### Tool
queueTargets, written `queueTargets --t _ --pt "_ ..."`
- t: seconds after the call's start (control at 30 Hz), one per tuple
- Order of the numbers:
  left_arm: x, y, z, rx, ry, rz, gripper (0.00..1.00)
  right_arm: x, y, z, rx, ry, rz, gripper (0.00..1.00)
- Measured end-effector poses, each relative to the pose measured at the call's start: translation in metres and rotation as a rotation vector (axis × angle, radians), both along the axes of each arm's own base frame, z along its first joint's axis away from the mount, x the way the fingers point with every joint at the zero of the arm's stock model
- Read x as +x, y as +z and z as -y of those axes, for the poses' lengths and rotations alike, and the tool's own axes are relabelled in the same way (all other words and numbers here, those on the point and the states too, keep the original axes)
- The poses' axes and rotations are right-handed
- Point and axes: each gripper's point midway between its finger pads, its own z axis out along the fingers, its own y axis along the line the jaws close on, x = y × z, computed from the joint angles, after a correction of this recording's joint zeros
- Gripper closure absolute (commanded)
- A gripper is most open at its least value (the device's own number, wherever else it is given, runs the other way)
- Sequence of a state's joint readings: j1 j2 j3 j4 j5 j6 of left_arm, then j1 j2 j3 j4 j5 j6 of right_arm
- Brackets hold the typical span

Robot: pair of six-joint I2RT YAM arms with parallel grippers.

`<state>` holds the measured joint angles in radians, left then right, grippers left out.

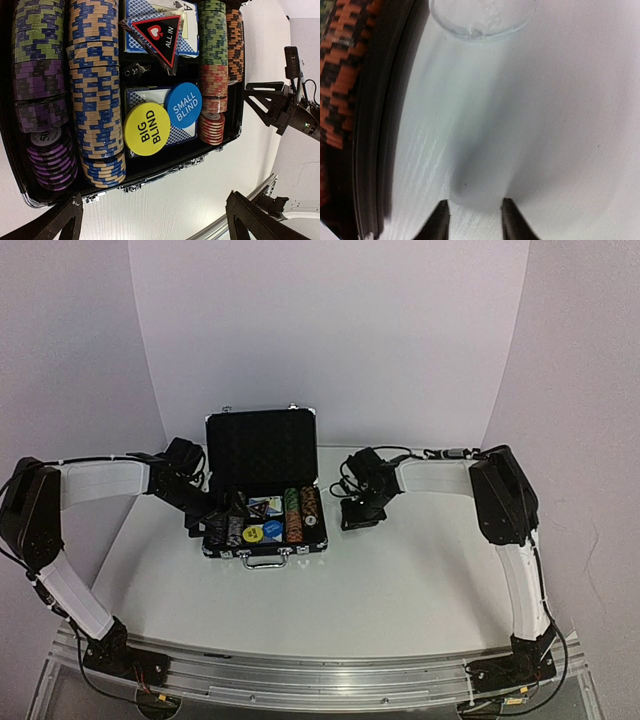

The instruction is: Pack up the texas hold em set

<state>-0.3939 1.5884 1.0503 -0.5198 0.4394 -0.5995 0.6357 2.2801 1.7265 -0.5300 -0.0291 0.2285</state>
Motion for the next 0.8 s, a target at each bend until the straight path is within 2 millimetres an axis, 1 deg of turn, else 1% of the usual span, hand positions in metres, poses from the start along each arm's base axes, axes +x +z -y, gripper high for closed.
queueTargets --t 0.1,0.17,0.23,0.4,0.5,0.7,0.8 --pt "-0.002 0.006 0.000 -0.011 -0.001 0.019 0.00 0.000 0.004 -0.001 -0.007 0.047 0.016 0.30" --pt "-0.003 0.008 -0.001 -0.015 0.000 0.027 0.00 0.005 0.007 -0.005 -0.014 0.091 0.040 0.27" --pt "-0.005 0.009 -0.001 -0.016 0.001 0.029 0.00 0.016 0.008 -0.012 -0.025 0.149 0.082 0.25" --pt "-0.005 0.008 -0.002 -0.015 0.002 0.028 0.00 0.045 0.000 -0.029 -0.068 0.305 0.197 0.21" --pt "-0.005 0.008 -0.002 -0.012 0.003 0.028 0.00 0.060 -0.001 -0.034 -0.092 0.363 0.249 0.14" --pt "-0.007 0.010 -0.007 0.010 0.017 0.030 0.00 0.089 0.000 -0.036 -0.081 0.395 0.311 0.05" --pt "-0.008 0.011 -0.009 0.017 0.021 0.029 0.00 0.098 -0.001 -0.038 -0.053 0.404 0.320 0.02"
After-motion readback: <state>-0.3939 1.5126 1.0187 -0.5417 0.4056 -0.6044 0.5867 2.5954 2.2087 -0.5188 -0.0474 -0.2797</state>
